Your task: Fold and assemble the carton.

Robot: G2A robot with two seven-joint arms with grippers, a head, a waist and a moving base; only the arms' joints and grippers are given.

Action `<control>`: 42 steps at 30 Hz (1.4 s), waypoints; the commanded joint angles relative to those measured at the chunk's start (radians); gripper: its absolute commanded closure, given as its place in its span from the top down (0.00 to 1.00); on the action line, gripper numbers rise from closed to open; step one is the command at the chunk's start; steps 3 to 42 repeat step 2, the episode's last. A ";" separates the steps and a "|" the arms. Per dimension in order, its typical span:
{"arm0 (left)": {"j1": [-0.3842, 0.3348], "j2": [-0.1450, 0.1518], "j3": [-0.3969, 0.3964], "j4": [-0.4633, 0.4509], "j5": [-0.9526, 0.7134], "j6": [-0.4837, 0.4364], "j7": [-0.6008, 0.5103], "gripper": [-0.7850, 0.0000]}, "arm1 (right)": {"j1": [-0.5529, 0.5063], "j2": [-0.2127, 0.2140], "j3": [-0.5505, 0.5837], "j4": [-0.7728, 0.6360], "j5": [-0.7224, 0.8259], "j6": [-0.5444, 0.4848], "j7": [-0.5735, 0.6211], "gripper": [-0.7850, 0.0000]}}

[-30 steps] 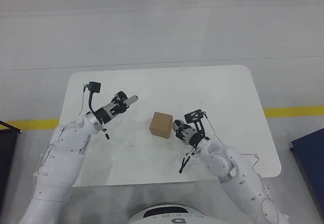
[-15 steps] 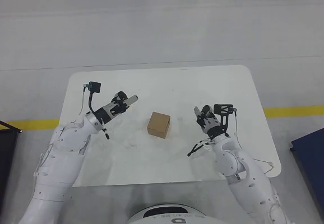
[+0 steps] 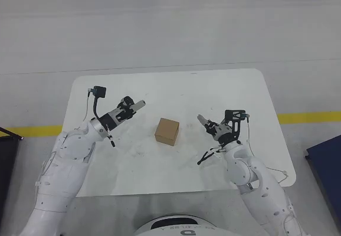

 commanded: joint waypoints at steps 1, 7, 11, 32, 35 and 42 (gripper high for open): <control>0.000 0.000 0.000 0.000 0.000 0.000 0.000 1.00 | 0.000 0.000 0.000 0.000 0.000 0.000 0.000 1.00; 0.000 0.000 0.000 0.000 0.000 0.000 0.000 1.00 | 0.000 0.000 0.000 0.000 0.000 0.000 0.000 1.00; 0.000 0.000 0.000 0.000 0.000 0.000 0.000 1.00 | 0.000 0.000 0.000 0.000 0.000 0.000 0.000 1.00; 0.000 0.000 0.000 0.000 0.000 0.000 0.000 1.00 | 0.000 0.000 0.000 0.000 0.000 0.000 0.000 1.00; 0.000 0.000 0.000 0.000 0.000 0.000 0.000 1.00 | 0.000 0.000 0.000 0.000 0.000 0.000 0.000 1.00; 0.000 0.000 0.000 0.000 0.000 0.000 0.000 1.00 | 0.000 0.000 0.000 0.000 0.000 0.000 0.000 1.00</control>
